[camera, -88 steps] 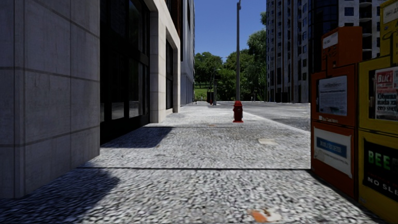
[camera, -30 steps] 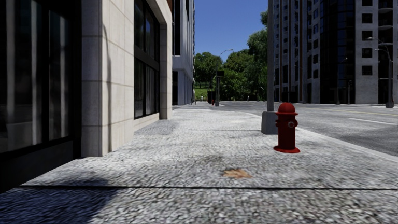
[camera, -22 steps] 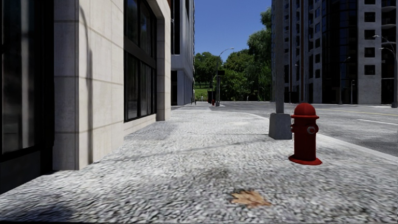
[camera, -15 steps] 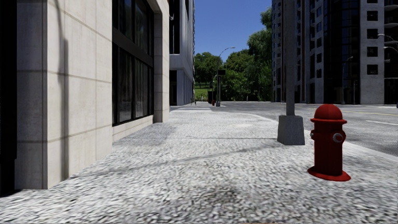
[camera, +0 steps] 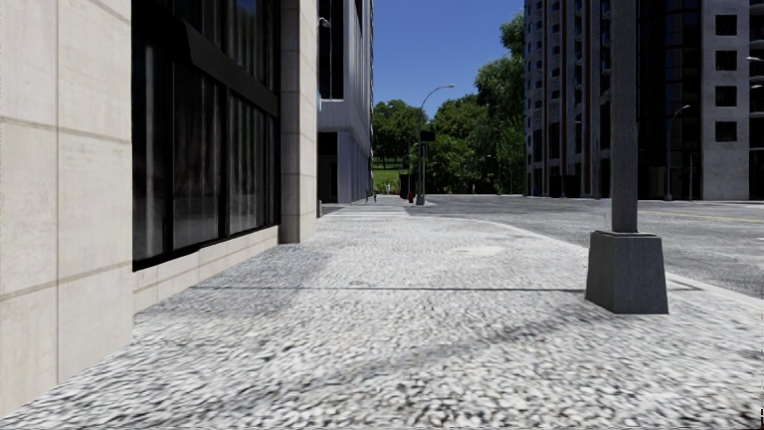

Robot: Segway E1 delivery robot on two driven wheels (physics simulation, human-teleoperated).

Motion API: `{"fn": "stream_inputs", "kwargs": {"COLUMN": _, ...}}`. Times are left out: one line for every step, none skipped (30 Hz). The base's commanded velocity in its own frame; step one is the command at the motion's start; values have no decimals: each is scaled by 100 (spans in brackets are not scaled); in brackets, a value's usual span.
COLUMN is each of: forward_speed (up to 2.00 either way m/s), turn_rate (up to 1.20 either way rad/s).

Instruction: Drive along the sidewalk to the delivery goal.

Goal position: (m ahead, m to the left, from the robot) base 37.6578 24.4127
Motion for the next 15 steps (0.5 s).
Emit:
{"fn": "stream_inputs", "kwargs": {"forward_speed": 200, "turn_rate": 0}}
{"fn": "stream_inputs", "kwargs": {"forward_speed": 200, "turn_rate": 0}}
{"fn": "stream_inputs", "kwargs": {"forward_speed": 200, "turn_rate": 0}}
{"fn": "stream_inputs", "kwargs": {"forward_speed": 200, "turn_rate": 0}}
{"fn": "stream_inputs", "kwargs": {"forward_speed": 200, "turn_rate": 0}}
{"fn": "stream_inputs", "kwargs": {"forward_speed": 200, "turn_rate": 0}}
{"fn": "stream_inputs", "kwargs": {"forward_speed": 200, "turn_rate": 0}}
{"fn": "stream_inputs", "kwargs": {"forward_speed": 200, "turn_rate": 0}}
{"fn": "stream_inputs", "kwargs": {"forward_speed": 200, "turn_rate": 0}}
{"fn": "stream_inputs", "kwargs": {"forward_speed": 200, "turn_rate": 0}}
{"fn": "stream_inputs", "kwargs": {"forward_speed": 200, "turn_rate": 0}}
{"fn": "stream_inputs", "kwargs": {"forward_speed": 200, "turn_rate": 0}}
{"fn": "stream_inputs", "kwargs": {"forward_speed": 200, "turn_rate": 0}}
{"fn": "stream_inputs", "kwargs": {"forward_speed": 200, "turn_rate": 0}}
{"fn": "stream_inputs", "kwargs": {"forward_speed": 200, "turn_rate": 0}}
